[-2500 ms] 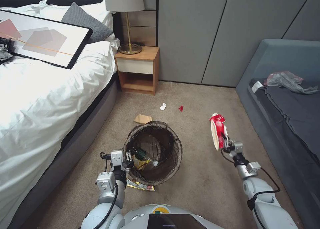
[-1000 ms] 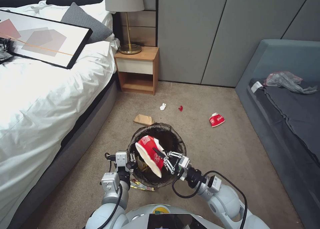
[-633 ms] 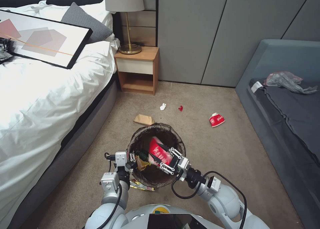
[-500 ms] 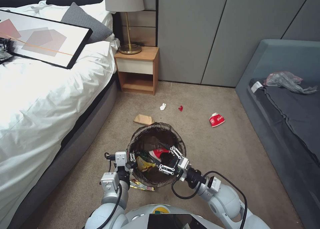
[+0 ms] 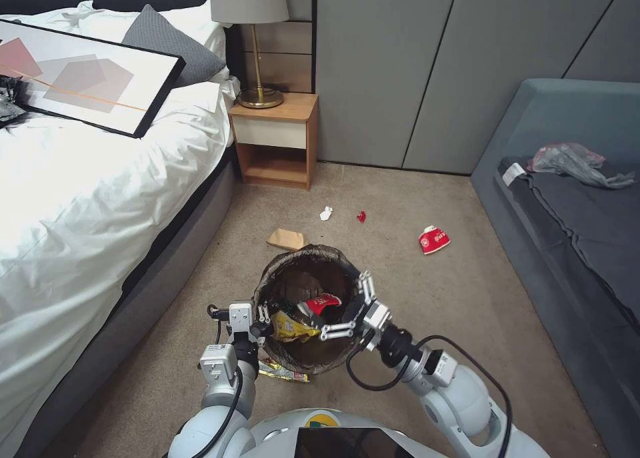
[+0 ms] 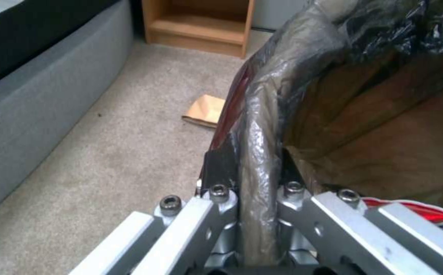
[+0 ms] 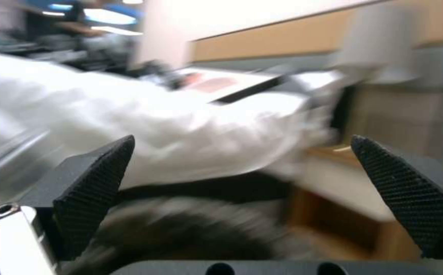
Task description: Pick up the trash bin, then pick up the garbage from the floor and place it into the trash bin.
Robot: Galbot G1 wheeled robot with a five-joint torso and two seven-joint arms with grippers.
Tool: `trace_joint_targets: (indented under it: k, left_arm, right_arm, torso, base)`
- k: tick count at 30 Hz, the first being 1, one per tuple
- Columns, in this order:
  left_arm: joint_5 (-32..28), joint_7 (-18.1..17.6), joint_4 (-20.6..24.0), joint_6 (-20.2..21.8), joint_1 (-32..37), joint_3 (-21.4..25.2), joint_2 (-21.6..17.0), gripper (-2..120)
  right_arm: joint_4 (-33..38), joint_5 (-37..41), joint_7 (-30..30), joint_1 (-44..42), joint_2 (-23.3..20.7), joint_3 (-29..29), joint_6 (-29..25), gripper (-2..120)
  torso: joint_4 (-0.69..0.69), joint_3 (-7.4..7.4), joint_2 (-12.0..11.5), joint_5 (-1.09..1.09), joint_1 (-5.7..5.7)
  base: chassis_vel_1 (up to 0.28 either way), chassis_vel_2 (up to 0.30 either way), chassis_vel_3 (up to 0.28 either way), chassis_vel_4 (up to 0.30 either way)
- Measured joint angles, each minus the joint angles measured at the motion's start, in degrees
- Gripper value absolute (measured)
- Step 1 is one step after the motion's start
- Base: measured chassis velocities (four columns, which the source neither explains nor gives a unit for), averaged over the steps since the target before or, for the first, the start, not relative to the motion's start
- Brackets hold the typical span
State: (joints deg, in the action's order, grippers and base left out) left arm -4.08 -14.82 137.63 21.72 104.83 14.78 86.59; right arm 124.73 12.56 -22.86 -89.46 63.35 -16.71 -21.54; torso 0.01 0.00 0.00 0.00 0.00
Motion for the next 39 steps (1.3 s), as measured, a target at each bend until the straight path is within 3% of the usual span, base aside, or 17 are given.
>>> trace_joint_targets:
  k: [2,3,4,6,11,19,24,39]
  left_arm:
    - [-0.42,0.02,-0.28,-0.06,-0.23,1.12,-0.02,2]
    - [-0.42,0.02,-0.28,-0.06,-0.23,1.12,-0.02,2]
    - [-0.64,0.02,-0.39,-0.11,-0.46,1.59,-0.06,2]
    - [-0.99,0.02,-0.40,-0.11,-0.93,1.86,-0.05,2]
    - [-1.63,-0.01,-0.40,0.12,-2.49,3.02,0.06,2]
    - [-2.39,-0.04,0.41,0.30,-2.74,3.51,-0.48,2]
    - [-2.61,-0.07,0.73,0.34,-2.77,3.42,-0.55,2]
    - [-2.40,-0.11,1.19,0.44,-2.36,3.31,-0.50,2]
  right_arm:
    - [5.03,-4.08,9.29,-3.30,3.76,-4.34,2.35,100]
    - [5.03,-4.08,9.29,-3.30,3.76,-4.34,2.35,100]
    - [6.58,-4.93,13.50,-5.54,5.63,-6.49,3.11,100]
    - [8.57,-5.84,19.61,-9.90,9.06,-10.06,4.02,100]
    - [11.11,-6.76,27.80,-15.45,14.19,-12.81,5.54,100]
    - [10.86,-7.35,29.10,-19.96,19.21,-18.03,0.16,95]
    - [9.19,-8.50,28.93,-20.07,20.76,-20.45,-3.02,100]
    - [7.27,-8.28,27.05,-19.06,21.55,-21.74,-4.22,100]
  torso:
    - [-0.04,0.00,0.00,-0.02,0.00]
    - [-0.04,0.00,0.00,-0.02,0.00]
    - [0.02,0.00,0.00,0.01,0.00]
    - [-0.02,0.00,0.00,-0.02,0.00]
    - [-0.02,0.00,0.00,0.01,0.00]
    - [-0.01,0.00,0.00,0.00,0.00]
    - [-0.01,0.00,0.00,0.00,0.00]
    - [-0.01,0.00,0.00,0.00,0.00]
  base:
    - [0.000,0.000,0.000,0.000]
    - [0.000,0.000,0.000,0.000]
    - [0.000,0.000,0.000,0.000]
    - [0.000,0.000,0.000,0.000]
    - [0.000,0.000,0.000,0.000]
    - [0.000,0.000,0.000,0.000]
    - [0.000,0.000,0.000,0.000]
    - [0.000,0.000,0.000,0.000]
